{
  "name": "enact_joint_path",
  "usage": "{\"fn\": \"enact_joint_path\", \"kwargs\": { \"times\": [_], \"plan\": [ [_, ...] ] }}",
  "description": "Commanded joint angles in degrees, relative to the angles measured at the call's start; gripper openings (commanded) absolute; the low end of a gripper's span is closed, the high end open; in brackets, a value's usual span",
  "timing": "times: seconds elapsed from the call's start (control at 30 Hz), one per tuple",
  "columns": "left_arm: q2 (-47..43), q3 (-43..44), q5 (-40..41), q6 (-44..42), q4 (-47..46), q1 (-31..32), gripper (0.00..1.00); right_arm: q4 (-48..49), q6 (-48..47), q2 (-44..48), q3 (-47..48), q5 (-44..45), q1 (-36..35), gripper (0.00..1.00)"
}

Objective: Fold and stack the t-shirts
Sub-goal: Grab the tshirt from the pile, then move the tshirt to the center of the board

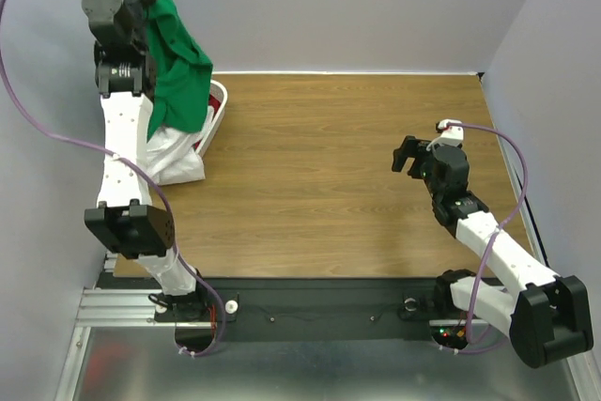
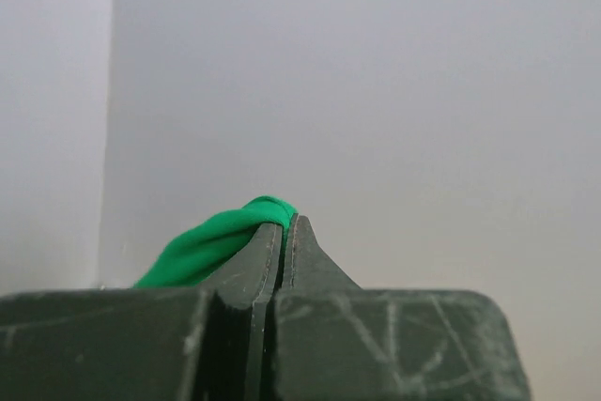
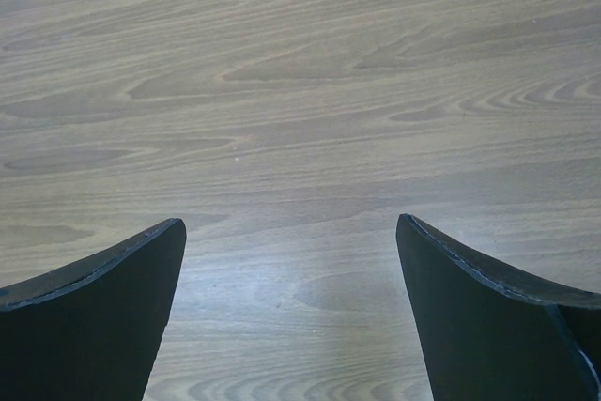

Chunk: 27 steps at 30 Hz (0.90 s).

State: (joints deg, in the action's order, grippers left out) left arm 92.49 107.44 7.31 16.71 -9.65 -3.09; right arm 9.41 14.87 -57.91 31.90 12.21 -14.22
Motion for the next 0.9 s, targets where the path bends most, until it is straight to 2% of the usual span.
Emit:
{"fn": "enact_joint_path", "kwargs": {
  "times": [0.0, 0.1, 0.2, 0.43, 0.57, 0.77, 0.87],
  "plan": [
    [5.2, 14.9, -5.5, -2.6, 1.3, -0.1, 0.00, 1.8, 0.2, 0.1, 2.6, 1.2, 0.2, 1.00],
    [7.3, 21.8, -12.6, -0.1, 0.6, -0.1, 0.00, 1.8, 0.2, 0.2, 2.6, 1.5, 0.2, 1.00],
    [8.1, 25.0, -19.7, 3.3, -3.3, 0.8, 0.00, 1.8, 0.2, 0.1, 2.6, 1.7, 0.2, 1.00],
    [4.9, 25.2, -17.8, 1.1, -9.2, 4.9, 0.00, 1.8, 0.2, -0.4, 2.6, 1.2, 0.2, 1.00],
    [3.0, 24.7, -19.7, -0.1, -10.2, 7.3, 0.00, 1.8, 0.3, -1.0, 2.8, 1.1, 0.2, 1.00],
    [0.7, 25.6, -25.1, -5.2, -13.5, 17.8, 0.00, 1.8, 0.2, -1.2, 2.8, 1.5, 0.2, 1.00],
    [1.5, 28.8, -29.4, -0.9, -17.0, 22.8, 0.00, 1.8, 0.6, -0.1, 2.5, 4.3, 0.2, 1.00]
  ]
}}
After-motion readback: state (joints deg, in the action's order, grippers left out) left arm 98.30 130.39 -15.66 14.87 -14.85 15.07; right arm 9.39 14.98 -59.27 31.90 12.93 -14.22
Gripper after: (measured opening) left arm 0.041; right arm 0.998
